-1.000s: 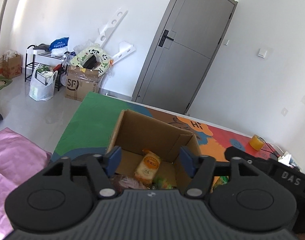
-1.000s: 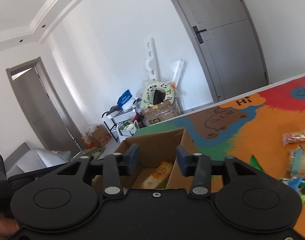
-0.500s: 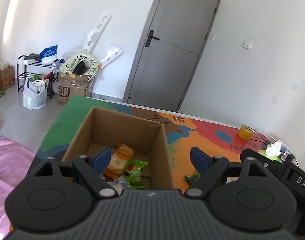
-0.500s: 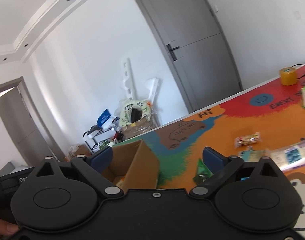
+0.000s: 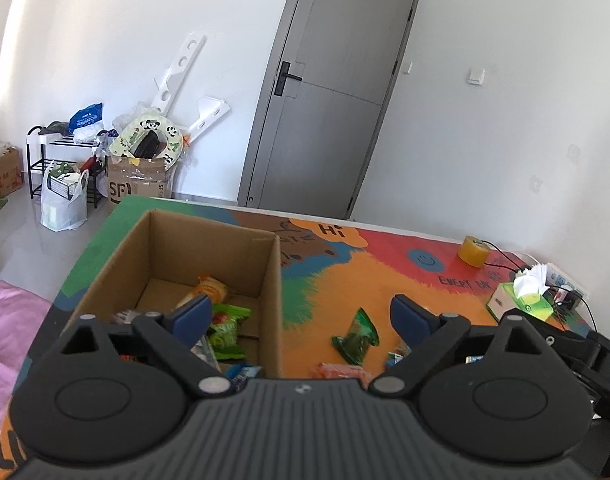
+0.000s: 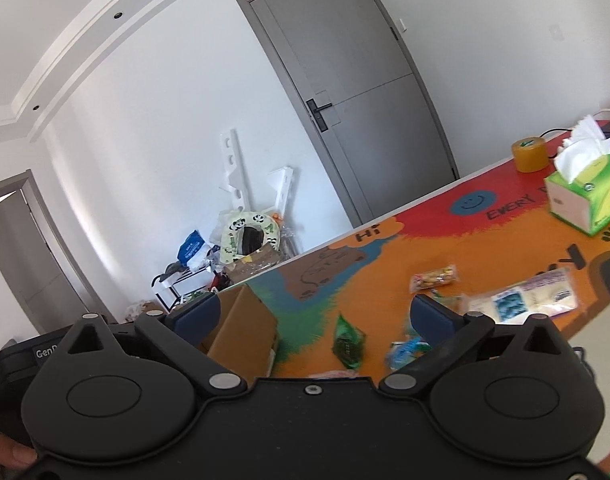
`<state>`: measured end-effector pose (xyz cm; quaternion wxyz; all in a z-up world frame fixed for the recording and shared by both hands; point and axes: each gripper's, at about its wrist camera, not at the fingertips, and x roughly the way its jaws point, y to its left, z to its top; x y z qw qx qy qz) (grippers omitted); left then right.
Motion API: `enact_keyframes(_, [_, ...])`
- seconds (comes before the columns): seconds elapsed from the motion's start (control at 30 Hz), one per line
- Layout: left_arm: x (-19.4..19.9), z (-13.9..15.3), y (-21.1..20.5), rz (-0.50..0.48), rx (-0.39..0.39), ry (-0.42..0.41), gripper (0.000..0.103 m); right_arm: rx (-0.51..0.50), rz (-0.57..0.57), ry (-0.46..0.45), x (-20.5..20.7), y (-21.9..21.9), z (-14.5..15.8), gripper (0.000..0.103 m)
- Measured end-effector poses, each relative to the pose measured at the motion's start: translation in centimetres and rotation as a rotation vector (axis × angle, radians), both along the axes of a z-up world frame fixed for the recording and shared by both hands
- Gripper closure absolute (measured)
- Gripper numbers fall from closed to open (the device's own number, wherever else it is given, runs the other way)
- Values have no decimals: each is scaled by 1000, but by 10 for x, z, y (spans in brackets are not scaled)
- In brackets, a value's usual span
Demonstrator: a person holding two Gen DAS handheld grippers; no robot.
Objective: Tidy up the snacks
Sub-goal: 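Move both grippers back to the remaining snacks on the table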
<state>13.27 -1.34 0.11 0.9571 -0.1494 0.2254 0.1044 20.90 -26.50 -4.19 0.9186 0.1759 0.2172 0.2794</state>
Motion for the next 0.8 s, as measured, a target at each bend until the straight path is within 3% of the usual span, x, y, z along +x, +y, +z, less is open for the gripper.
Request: enact_keyframes(0.8, [17, -7, -68, -114, 23, 15, 8, -38, -148, 18, -8, -78, -15, 0])
